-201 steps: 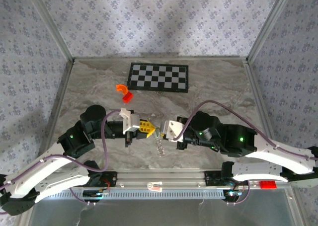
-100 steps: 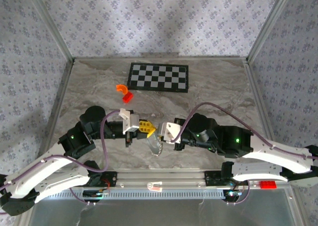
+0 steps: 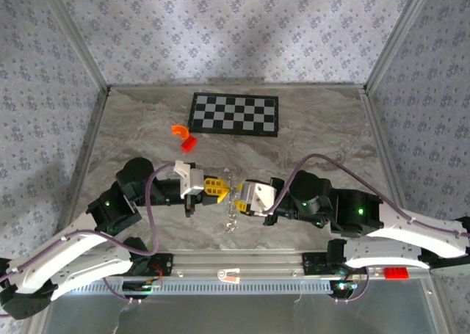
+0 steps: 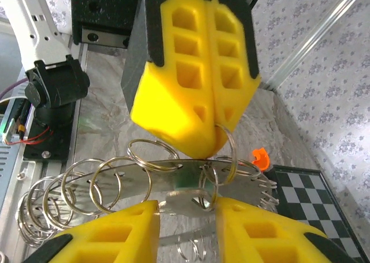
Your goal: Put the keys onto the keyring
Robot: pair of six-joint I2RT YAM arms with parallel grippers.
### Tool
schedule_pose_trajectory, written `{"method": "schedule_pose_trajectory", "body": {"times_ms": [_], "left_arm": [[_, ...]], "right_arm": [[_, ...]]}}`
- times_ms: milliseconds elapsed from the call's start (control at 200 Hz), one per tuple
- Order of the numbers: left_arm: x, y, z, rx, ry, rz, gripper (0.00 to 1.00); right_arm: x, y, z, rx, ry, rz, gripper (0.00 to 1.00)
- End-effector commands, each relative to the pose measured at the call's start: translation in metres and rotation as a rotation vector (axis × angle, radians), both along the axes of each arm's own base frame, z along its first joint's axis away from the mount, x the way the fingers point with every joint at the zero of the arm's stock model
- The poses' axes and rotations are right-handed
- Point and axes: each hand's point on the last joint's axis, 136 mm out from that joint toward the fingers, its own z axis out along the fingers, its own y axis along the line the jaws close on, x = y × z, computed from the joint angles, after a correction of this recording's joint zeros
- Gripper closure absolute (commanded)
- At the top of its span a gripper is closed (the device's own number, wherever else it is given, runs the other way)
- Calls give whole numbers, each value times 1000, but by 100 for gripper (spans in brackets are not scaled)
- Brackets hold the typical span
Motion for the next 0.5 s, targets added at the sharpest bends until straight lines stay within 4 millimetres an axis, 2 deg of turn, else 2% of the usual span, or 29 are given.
{"method": "schedule_pose_trajectory", "body": {"times_ms": [0,215,495], "left_arm": [[-9,5,23,-91,-47,-27,100],[-16,6,25,-115,-42,-62,100],[-22,7,26,-128,-33,-96,100]], "right_arm": [[0,-6,14,73,3,-15,68],[1,-14,30,148,1,-30,68],[-5,-3,30,144,12,21,67]]}}
